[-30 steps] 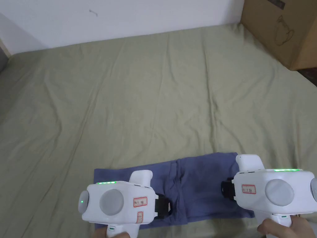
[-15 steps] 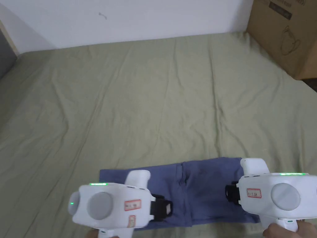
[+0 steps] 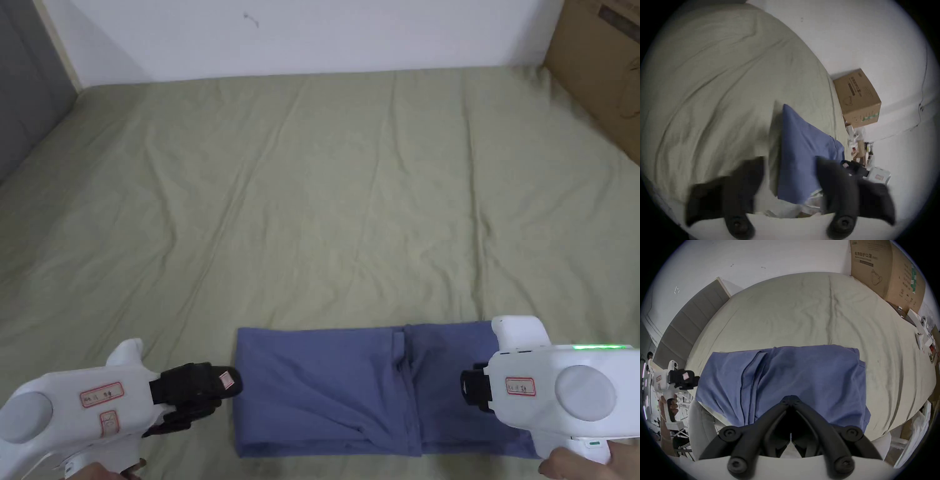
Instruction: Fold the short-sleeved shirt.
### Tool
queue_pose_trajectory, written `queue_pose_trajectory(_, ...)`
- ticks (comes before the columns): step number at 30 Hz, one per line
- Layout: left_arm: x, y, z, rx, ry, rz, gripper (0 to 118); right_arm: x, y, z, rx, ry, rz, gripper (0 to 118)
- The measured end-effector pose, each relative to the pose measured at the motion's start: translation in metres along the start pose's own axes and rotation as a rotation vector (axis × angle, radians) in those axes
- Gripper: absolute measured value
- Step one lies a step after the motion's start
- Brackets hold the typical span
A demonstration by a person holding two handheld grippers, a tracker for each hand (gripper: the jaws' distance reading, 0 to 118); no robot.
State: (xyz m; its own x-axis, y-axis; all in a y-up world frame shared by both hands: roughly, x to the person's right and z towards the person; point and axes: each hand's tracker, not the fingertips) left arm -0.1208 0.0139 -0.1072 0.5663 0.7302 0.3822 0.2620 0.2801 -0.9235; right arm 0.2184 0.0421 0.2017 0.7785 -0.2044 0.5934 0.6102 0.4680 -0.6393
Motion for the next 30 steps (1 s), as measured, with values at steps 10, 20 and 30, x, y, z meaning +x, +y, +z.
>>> queue_pose_trajectory(10,0.005,0.001,-0.045,-0.062,-0.209,0.121,101,-0.01,0.003,-0.006,-0.028,-0.013,0.029,0)
queue_pose_trajectory(20,-0.018,0.024,-0.049,-0.122,-0.162,0.082,7,-0.009,0.003,-0.009,-0.052,-0.03,0.03,0)
queue_pose_trajectory(30,-0.038,0.059,0.027,-0.032,-0.019,0.043,7,-0.004,0.007,-0.006,-0.037,-0.021,0.002,0)
